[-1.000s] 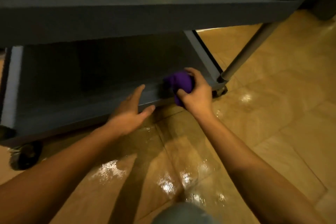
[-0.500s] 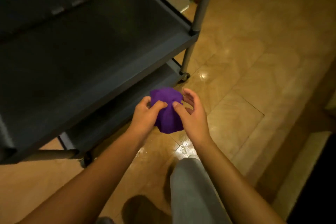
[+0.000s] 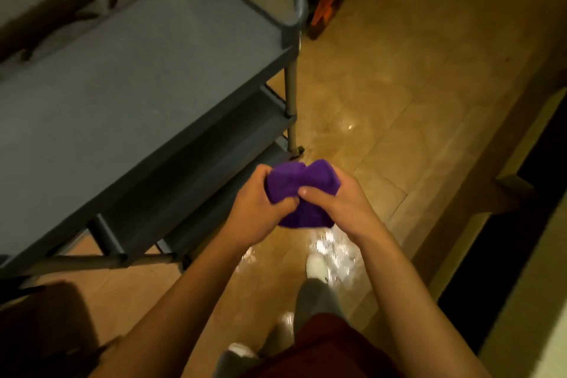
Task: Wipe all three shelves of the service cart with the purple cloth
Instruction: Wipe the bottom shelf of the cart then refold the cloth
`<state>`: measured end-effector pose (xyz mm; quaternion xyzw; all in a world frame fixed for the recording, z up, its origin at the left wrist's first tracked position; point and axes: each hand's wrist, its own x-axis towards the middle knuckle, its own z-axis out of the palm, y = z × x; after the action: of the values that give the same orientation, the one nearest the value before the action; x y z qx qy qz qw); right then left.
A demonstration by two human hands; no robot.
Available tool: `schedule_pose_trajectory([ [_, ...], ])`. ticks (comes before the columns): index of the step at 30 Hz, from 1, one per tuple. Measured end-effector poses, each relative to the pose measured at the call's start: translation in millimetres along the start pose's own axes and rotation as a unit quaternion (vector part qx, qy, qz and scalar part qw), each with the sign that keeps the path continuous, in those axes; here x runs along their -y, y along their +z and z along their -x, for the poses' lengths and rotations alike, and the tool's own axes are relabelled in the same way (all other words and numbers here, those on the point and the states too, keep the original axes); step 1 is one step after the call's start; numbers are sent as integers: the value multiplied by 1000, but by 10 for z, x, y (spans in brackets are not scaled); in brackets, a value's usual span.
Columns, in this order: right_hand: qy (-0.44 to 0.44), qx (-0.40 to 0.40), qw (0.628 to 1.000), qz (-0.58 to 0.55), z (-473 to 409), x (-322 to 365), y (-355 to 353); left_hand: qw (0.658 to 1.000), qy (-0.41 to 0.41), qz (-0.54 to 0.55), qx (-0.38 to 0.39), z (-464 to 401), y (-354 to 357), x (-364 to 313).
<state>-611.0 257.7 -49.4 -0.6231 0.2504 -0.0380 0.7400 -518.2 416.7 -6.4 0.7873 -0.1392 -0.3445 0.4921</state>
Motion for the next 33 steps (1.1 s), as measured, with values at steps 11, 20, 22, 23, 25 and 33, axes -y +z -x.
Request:
schedule_pose_trajectory([
  [11, -8, 95, 994, -48, -526, 1266, -932, 985, 168, 15, 36, -583, 81, -1272],
  [20, 68, 159, 980, -100, -1739, 1829, -1425, 964, 253, 82, 29, -1812, 56, -2061],
  [22, 42, 145, 980, -131, -2181, 1967, -1455, 962, 251, 102, -32, -2226, -88, -2190],
  [23, 37, 140, 980, -135, -2432, 2061, -1452, 963, 240, 112, -55, -2444, -179, -2266],
  [25, 27, 135, 984, -115, -2882, 2267, -1399, 967, 206, 126, -78, -2824, -341, -2401],
  [33, -8, 157, 987, 16, -4527, 3056, -1121, 974, 121, 136, -137, -4007, -908, -2789],
])
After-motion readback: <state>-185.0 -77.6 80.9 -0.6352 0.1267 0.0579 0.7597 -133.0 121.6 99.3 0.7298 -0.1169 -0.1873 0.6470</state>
